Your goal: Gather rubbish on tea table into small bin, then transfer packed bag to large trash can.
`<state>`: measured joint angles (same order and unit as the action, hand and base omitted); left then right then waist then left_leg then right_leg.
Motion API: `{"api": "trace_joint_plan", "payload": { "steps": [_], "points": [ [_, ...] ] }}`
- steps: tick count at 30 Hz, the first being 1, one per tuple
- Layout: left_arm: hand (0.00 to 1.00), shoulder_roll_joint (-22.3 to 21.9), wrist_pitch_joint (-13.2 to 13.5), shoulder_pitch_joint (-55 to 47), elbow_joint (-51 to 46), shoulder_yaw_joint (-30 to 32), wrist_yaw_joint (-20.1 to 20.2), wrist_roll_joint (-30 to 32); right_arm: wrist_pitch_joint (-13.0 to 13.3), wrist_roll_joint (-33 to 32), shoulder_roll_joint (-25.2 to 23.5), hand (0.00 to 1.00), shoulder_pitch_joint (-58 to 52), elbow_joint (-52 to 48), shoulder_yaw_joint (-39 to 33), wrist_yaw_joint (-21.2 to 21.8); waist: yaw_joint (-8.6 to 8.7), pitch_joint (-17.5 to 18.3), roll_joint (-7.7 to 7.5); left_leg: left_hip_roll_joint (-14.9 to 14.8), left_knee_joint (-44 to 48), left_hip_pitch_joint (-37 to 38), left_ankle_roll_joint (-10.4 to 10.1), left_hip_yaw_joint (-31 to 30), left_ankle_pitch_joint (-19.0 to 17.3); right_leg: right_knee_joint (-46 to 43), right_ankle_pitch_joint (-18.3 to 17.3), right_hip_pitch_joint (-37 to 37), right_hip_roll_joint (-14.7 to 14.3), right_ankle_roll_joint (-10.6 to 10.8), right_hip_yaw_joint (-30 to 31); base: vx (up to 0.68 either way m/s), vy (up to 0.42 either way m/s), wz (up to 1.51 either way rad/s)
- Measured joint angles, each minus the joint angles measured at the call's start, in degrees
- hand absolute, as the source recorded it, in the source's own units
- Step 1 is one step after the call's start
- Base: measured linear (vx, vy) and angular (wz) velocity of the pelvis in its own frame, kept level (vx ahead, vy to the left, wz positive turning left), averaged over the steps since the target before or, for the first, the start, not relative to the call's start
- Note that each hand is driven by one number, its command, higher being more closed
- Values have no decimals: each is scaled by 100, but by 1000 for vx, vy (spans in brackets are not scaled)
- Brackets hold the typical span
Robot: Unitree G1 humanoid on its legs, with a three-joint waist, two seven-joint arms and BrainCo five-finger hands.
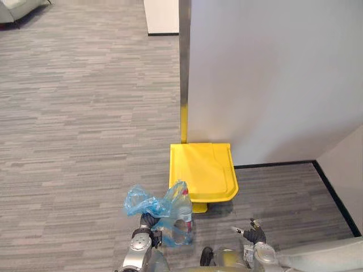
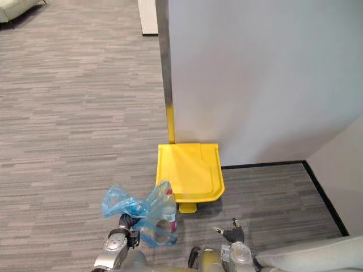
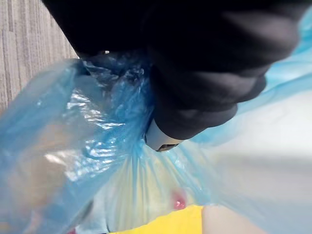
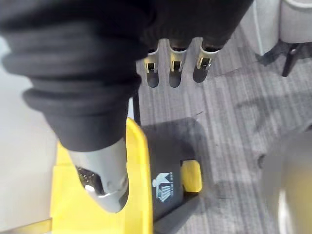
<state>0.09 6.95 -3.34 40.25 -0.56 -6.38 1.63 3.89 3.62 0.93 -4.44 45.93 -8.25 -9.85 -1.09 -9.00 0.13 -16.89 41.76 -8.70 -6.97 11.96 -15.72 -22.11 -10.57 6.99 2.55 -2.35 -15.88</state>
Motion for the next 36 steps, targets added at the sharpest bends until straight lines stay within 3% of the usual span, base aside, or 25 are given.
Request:
{"api": "trace_joint_plan", "payload": {
  "steps": [2, 5, 9, 16, 23, 28, 31, 35, 36],
  "points": [
    [100, 0, 0, 23, -10, 0, 2, 0, 6, -82, 34, 0, 24, -20, -32, -2, 0, 42, 92, 95, -1124, -72, 281, 144, 331, 16, 17, 10, -24, 56, 9, 146, 91, -9],
    [100, 86, -2, 69, 10, 6, -2, -1, 2, -82, -17, 0, 2, -6, -93, -1, -70, 92, 29, 257, -1692, 94, 233, 262, 375, 244, 151, 13, -14, 245, 187, 128, 109, -9],
    [100, 132, -12, 25, 126, 1, -16, -1, -1, -81, -51, 0, -109, 71, -95, 1, -130, 90, 54, 503, -2055, 389, 289, 320, 477, 507, 253, -235, 88, 377, 250, 42, 77, 1],
    [100, 450, -11, -12, 540, -2, -18, 4, -4, -76, -18, 0, 41, 476, -236, 4, -118, 115, 39, 842, -3171, 746, 297, 383, 1027, 989, 568, -238, 144, 394, 352, -35, -2, -4],
    [100, 477, -7, -53, 920, -45, -17, 4, -5, -75, 95, 0, 61, 706, -237, 4, -122, 192, -46, 958, -3337, 735, 320, 368, 1058, 1155, 649, -166, 156, 499, 495, -21, 18, -7],
    [100, 471, 7, -45, 969, -55, -13, 3, -4, -69, 108, 0, 144, 713, -237, 4, -127, 212, -80, 1011, -3257, 688, 429, 358, 968, 1238, 715, -169, 180, 492, 573, 43, 41, -6],
    [100, 470, 15, -45, 967, -51, -12, 2, -5, -62, 140, 0, 283, 713, -237, 4, -130, 210, -77, 991, -2954, 596, 432, 358, 732, 1094, 639, -111, 202, 563, 646, 46, 43, -12],
    [100, 443, 10, -17, 871, -43, -11, 0, -5, -67, 204, 0, 340, 631, -260, -6, -82, 86, -30, 979, -2247, 530, 613, 184, 50, -347, 204, 200, 493, 849, 700, 31, 82, 13],
    [100, 456, 13, -14, 723, -17, -16, -1, -14, -68, 179, 0, 310, 536, -250, -3, -26, -58, -2, 980, -2080, 670, 657, 76, -75, -1485, 257, 697, 586, 983, 786, 53, 63, 40]
  ]
}}
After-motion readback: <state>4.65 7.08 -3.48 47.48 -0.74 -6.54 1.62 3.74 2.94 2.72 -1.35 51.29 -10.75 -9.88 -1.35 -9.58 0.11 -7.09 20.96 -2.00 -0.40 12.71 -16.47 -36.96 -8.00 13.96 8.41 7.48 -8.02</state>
